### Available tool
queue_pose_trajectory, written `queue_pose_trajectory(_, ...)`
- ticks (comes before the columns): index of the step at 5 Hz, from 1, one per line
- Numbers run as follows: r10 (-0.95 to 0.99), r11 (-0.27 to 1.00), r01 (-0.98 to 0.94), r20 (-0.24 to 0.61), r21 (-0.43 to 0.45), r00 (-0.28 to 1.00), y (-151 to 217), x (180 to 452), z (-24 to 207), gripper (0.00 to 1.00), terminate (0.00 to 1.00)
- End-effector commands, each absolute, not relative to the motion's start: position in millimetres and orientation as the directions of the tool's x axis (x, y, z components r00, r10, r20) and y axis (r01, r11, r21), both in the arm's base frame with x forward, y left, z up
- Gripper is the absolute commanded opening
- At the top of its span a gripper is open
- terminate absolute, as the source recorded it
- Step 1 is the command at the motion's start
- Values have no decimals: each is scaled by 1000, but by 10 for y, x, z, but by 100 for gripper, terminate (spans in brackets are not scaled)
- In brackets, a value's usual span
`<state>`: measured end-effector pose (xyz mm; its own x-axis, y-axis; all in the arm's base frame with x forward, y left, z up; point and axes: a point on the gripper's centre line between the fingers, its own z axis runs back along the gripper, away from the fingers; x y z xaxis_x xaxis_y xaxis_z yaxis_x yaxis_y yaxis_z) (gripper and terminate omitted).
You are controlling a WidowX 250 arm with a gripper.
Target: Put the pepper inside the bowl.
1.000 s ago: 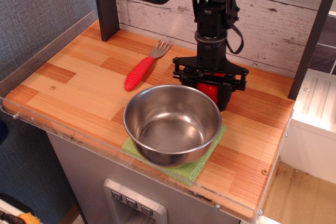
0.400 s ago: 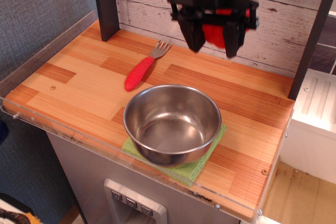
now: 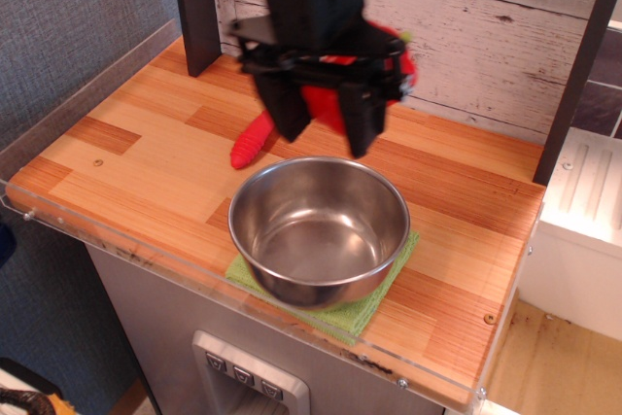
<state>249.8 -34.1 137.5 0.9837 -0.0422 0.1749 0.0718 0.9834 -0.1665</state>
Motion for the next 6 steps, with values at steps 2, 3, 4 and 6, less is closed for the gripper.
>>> queue_pose_trajectory(2, -10, 984, 27, 96, -176, 995, -110, 2466, 1378, 100, 0)
queue_pose_trajectory(3, -14, 976, 29, 71, -217, 997, -70, 2536, 1366, 100, 0)
queue_pose_trajectory(4, 9, 975, 15, 107, -221, 994, 115, 2681, 1489, 100, 0)
queue_pose_trajectory(6, -8, 992, 26, 148, -123, 989, 477, 2959, 1641, 100, 0)
